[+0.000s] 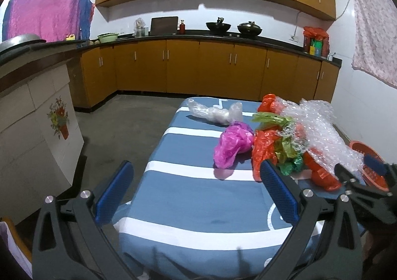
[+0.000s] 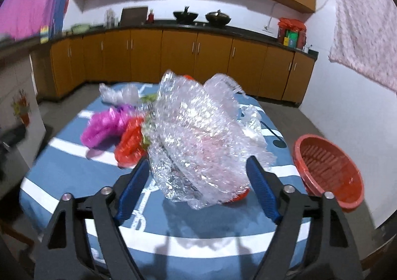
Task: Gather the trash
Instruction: 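Grasp the clear bubble wrap with the right gripper while the left gripper approaches the pink bag, then grasp the pink bag with the left gripper while the right gripper carries bubble wrap to the basket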
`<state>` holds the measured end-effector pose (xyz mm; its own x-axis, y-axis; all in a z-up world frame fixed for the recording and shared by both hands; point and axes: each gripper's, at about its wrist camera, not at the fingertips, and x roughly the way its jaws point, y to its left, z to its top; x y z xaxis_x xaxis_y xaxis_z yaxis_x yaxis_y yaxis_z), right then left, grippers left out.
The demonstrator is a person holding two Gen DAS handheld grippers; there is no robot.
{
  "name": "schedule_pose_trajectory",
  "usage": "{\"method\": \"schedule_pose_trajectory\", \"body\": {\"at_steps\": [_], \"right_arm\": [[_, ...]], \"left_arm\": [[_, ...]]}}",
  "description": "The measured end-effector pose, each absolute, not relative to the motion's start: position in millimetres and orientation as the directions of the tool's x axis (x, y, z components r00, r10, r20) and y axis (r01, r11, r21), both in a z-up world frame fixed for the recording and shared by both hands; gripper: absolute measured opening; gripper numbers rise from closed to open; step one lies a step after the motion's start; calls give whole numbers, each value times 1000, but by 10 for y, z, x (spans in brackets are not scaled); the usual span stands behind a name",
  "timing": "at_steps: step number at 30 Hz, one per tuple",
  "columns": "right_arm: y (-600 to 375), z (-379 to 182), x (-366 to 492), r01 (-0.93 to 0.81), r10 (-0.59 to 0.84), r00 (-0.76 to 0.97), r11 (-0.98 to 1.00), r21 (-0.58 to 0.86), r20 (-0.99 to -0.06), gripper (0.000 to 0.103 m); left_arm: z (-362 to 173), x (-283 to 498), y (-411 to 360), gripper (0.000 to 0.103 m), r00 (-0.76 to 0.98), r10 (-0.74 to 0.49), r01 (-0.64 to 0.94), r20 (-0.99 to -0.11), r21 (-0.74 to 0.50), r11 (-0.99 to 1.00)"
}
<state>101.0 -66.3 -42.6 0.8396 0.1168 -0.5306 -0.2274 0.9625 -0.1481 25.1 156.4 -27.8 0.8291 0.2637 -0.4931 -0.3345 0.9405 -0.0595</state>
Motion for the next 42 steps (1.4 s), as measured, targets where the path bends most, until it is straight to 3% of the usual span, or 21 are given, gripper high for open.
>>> {"method": "schedule_pose_trajectory", "body": {"at_steps": [1, 3, 6, 8, 19, 42], "right_arm": [[-630, -472, 1048, -230, 103, 832, 959, -169, -545, 64], [-624, -527, 1090, -234, 96, 816, 957, -174, -570, 36], [-682, -537, 1100, -230, 105, 802, 963, -143, -588, 9], [-750, -510, 1093, -224, 116, 802, 968, -116, -586, 4], [-1042, -256, 1064, -175, 128, 852, 983, -46, -507, 2], [-1691, 62, 1033, -23, 17, 919, 1000, -10, -394, 2]], "left_arm": [[-279, 252, 1575, 99, 829, 263, -335, -494, -62, 940], [-279, 261, 1606, 99, 829, 259, -335, -495, -68, 940], [-299, 295, 1627, 99, 829, 251, -330, -500, -75, 941], [-315, 332, 1634, 99, 828, 243, -326, -506, -81, 942], [-420, 651, 1561, 98, 820, 192, -285, -539, -93, 954], [-620, 1412, 1590, 81, 782, 162, -253, -602, -69, 965]]}}
